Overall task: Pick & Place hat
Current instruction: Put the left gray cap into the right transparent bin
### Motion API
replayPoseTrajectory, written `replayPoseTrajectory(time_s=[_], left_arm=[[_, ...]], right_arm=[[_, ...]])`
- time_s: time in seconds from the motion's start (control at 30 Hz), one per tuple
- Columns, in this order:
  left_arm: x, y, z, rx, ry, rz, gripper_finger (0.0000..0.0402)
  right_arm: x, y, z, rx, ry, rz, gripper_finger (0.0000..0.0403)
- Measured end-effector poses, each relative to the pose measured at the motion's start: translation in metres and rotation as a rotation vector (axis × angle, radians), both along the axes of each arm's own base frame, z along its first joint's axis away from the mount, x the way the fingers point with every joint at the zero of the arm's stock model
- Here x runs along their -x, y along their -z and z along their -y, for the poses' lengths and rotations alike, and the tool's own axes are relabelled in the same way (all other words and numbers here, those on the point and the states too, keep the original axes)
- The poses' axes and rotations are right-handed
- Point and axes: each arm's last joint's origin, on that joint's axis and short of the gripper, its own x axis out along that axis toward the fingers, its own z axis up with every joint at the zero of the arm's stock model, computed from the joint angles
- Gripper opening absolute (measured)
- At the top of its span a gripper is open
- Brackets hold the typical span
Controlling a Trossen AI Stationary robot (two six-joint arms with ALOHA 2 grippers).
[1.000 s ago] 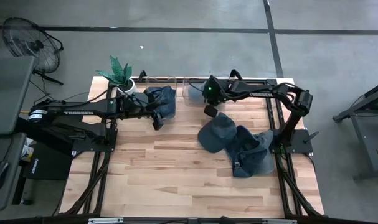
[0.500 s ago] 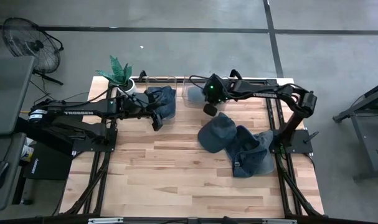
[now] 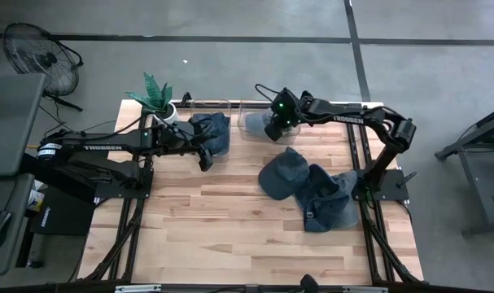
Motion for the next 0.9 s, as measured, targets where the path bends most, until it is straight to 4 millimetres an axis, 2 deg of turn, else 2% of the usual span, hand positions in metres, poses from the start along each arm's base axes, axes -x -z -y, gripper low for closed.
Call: replayPoseTrajectory(time_s=[0.27, 0.43, 0.67, 0.9], left_arm=[[0.000, 0.000, 0.000, 0.005, -0.004, 0.003, 0.0241], [0.000, 0.000, 0.000, 0.006, -0.004, 0.002, 0.0241], [0.000, 0.000, 0.000, 0.006, -0.002, 0.003, 0.0241], [0.000, 0.000, 0.000, 0.006, -0.002, 0.002, 0.0241]], right_arm=[[0.001, 0.005, 0.006, -0.087, 0.059, 0.044, 0.0000], [-0.007, 0.023, 0.009, -0.115, 0.059, 0.031, 0.0000], [-0.011, 0.038, 0.012, -0.141, 0.071, 0.001, 0.0000], [-0.012, 0.033, 0.011, -0.109, 0.069, 0.023, 0.0000]])
